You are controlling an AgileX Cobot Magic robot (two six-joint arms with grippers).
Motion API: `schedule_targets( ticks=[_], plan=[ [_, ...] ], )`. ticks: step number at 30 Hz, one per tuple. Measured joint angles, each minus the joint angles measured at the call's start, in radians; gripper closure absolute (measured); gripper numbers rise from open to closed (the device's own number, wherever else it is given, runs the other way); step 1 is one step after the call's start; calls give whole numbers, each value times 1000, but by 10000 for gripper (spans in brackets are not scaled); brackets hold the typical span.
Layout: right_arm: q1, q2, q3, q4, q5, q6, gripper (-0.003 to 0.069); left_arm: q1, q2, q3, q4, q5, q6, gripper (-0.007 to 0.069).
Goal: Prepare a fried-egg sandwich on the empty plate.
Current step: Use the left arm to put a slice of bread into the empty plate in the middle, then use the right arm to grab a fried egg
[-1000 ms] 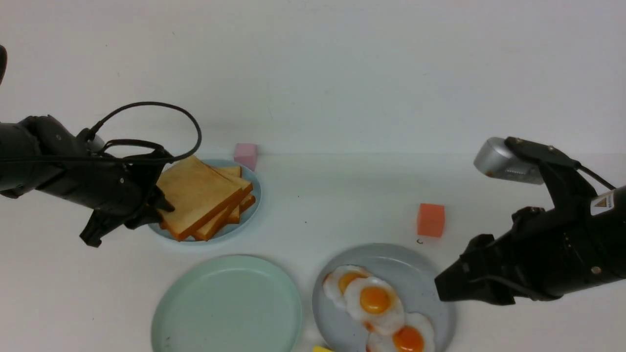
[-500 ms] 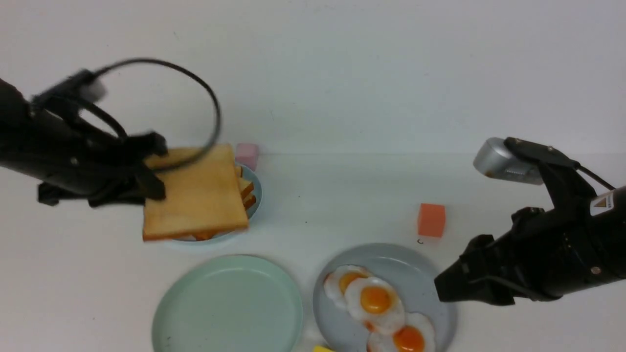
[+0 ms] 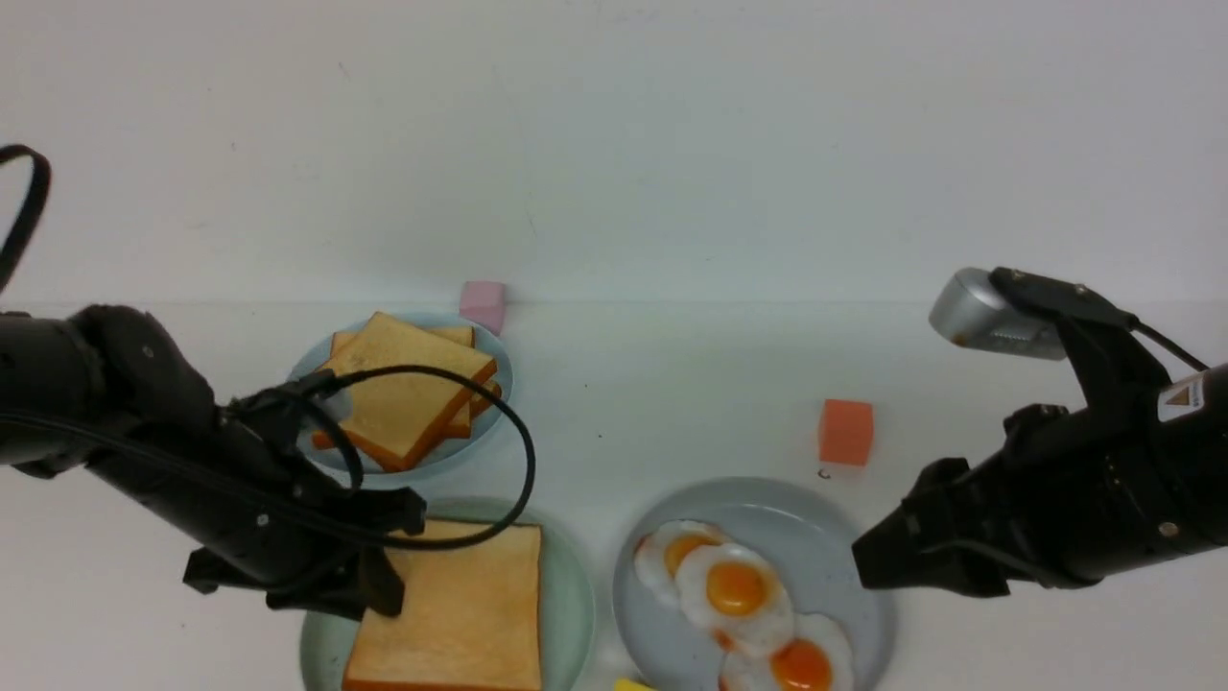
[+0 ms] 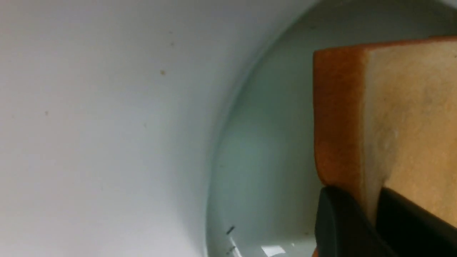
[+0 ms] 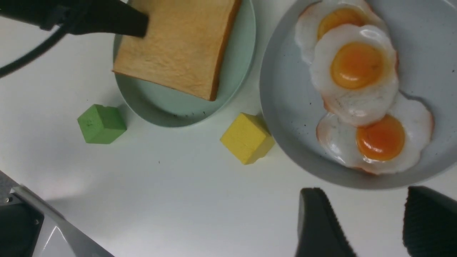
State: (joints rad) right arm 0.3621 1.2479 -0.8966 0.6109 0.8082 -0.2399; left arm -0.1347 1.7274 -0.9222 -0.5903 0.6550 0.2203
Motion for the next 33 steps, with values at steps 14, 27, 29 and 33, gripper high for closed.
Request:
schedule_targets(
  ticks=[14, 27, 29, 33],
  plan=[
    [0, 3, 0, 0, -83, -2, 305, 0, -60, 0, 73, 34, -22, 202],
    [0, 276, -223, -10, 105, -102, 305, 2, -434, -142, -10, 366, 189, 216],
    [0, 331, -236, -15, 118, -116, 305, -11, -492, -125, -50, 401, 250, 270],
    [0, 384, -270, -34, 159, -157, 305, -126, -581, -40, -49, 394, 293, 397]
  ],
)
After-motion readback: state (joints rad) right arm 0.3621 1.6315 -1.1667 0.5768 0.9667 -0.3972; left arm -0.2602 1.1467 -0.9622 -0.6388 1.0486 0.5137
